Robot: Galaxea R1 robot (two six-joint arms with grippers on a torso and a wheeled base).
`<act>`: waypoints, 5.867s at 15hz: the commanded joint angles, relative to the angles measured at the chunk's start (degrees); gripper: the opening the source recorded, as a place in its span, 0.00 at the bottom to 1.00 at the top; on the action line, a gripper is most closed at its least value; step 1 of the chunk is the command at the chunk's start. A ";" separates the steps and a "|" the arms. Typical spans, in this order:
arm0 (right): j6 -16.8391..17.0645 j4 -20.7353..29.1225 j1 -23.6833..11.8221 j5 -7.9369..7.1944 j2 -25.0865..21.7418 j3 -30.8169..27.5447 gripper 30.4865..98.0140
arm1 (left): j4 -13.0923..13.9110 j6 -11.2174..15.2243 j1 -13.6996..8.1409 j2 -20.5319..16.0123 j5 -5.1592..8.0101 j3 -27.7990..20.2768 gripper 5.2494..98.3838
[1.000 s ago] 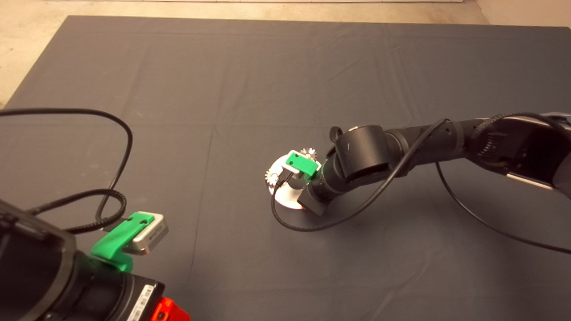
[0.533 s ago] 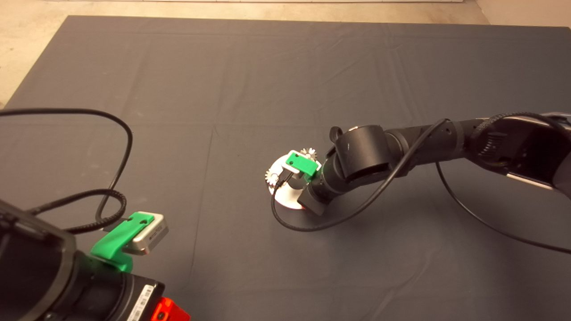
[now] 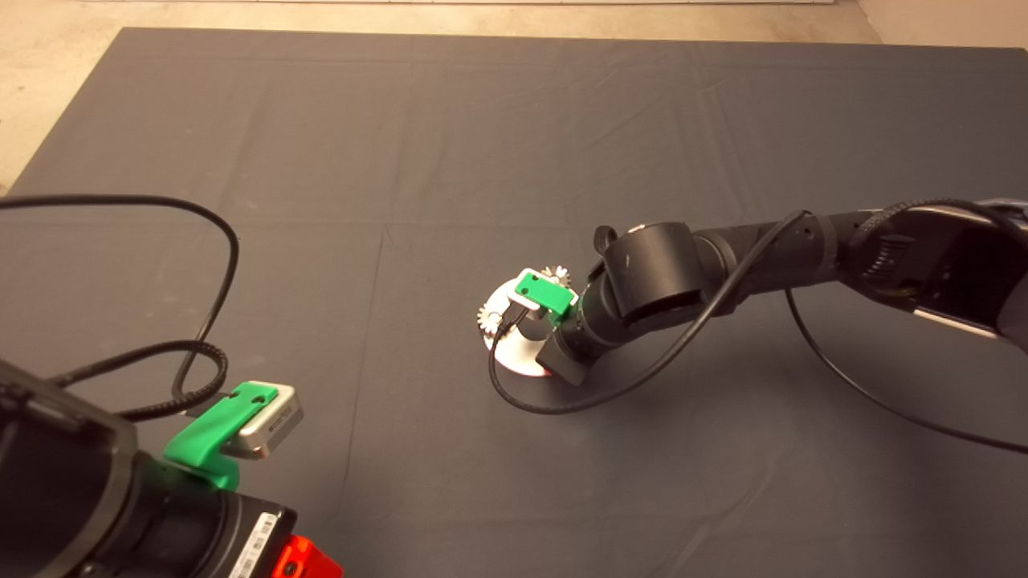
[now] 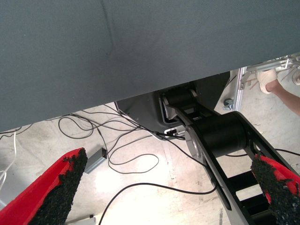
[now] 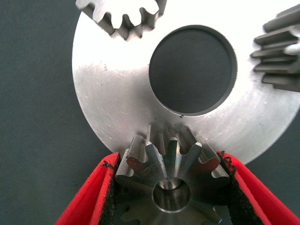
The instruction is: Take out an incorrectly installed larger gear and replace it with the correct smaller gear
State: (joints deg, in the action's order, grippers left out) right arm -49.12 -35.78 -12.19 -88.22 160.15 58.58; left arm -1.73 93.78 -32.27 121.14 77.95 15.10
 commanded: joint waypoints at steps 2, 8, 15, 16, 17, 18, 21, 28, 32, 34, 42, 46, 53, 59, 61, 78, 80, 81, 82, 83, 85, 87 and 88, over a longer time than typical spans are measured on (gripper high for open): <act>-0.37 -0.44 -6.43 -6.78 0.92 -0.32 0.30 | 0.94 0.27 -0.52 0.11 -0.08 -0.97 0.92; -1.86 2.97 -11.17 -6.78 0.75 -2.95 0.29 | 0.94 0.35 -0.52 0.11 -0.08 -0.97 0.92; -3.97 6.07 -12.51 -6.78 -8.25 -6.74 0.29 | 0.94 0.35 -0.52 0.11 -0.08 -0.97 0.92; -4.14 6.21 -12.42 -6.78 -9.72 -8.68 0.29 | 0.94 0.44 -0.52 0.11 -0.08 -0.97 0.92; -4.23 6.25 -12.33 -6.78 -11.29 -10.15 0.29 | 0.94 0.52 -0.52 0.11 -0.08 -0.97 0.92; -4.32 6.34 -12.16 -6.78 -13.05 -11.21 0.29 | 0.94 0.52 -0.52 0.11 -0.08 -0.97 0.92; -4.32 7.30 -11.37 -6.78 -17.95 -13.76 0.30 | 0.94 0.52 -0.52 0.11 -0.08 -0.97 0.92; -4.23 7.21 -3.19 -6.78 -25.10 -14.82 0.29 | 0.94 0.52 -0.52 0.29 -0.08 -0.97 0.92; -4.23 7.13 -1.61 -6.78 -25.36 -14.82 0.30 | 0.94 0.52 -0.52 0.29 -0.08 -0.97 0.92; -4.23 7.13 -1.00 -6.78 -25.36 -14.73 0.29 | 0.94 0.52 -0.52 0.29 -0.08 -0.97 0.92; -4.23 3.00 -0.12 -6.78 -22.70 -12.42 0.29 | 0.94 0.52 -0.52 0.29 -0.08 -0.97 0.92; -4.23 2.73 -0.12 -6.78 -21.93 -11.92 0.29 | 0.94 0.52 -0.52 0.29 -0.08 -0.97 0.92; -4.15 2.82 -0.21 -6.78 -22.44 -12.19 0.31 | 0.94 0.52 -0.52 0.38 -0.08 -0.97 0.92; -4.15 3.00 -0.56 -6.78 -22.72 -12.45 0.39 | 0.94 0.52 -0.52 0.47 -0.08 -0.97 0.92; -3.99 3.26 -2.24 -6.78 -23.08 -11.99 0.40 | 0.94 0.52 -0.52 0.75 -0.10 -0.97 0.92; -8.10 17.23 -16.38 -6.78 -11.04 16.73 0.72 | 0.85 0.17 -0.52 0.99 -1.31 -0.88 0.92; -8.01 19.39 -16.38 -6.78 -10.33 17.35 0.76 | 0.85 0.17 -0.45 0.99 -1.31 -0.88 0.92; -8.01 21.55 -16.38 -6.78 -10.42 17.43 0.76 | 0.85 0.10 -0.43 0.99 -1.31 -0.88 0.92; -8.01 23.41 -16.41 -6.78 -10.82 17.52 0.82 | 0.85 0.08 -0.46 0.99 -1.31 -0.97 0.92; -7.99 24.99 -16.38 -6.78 -10.95 17.54 0.84 | 0.85 0.08 -0.52 0.99 -1.31 -0.88 0.92; -7.93 28.82 -16.47 -6.78 -11.35 17.52 0.89 | 0.85 0.00 -0.49 0.99 -1.31 -0.91 0.92; -7.93 32.37 -16.64 -6.78 -13.35 17.61 0.92 | 0.85 0.00 -0.43 0.99 -1.31 -0.97 0.92; -7.93 34.04 -16.64 -6.78 -15.33 17.52 0.92 | 0.85 0.00 -0.45 0.99 -1.31 -0.97 0.92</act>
State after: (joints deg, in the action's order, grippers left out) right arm -56.67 -12.22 -26.92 -87.63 148.68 75.65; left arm -1.71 93.78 -32.27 122.08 76.84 15.10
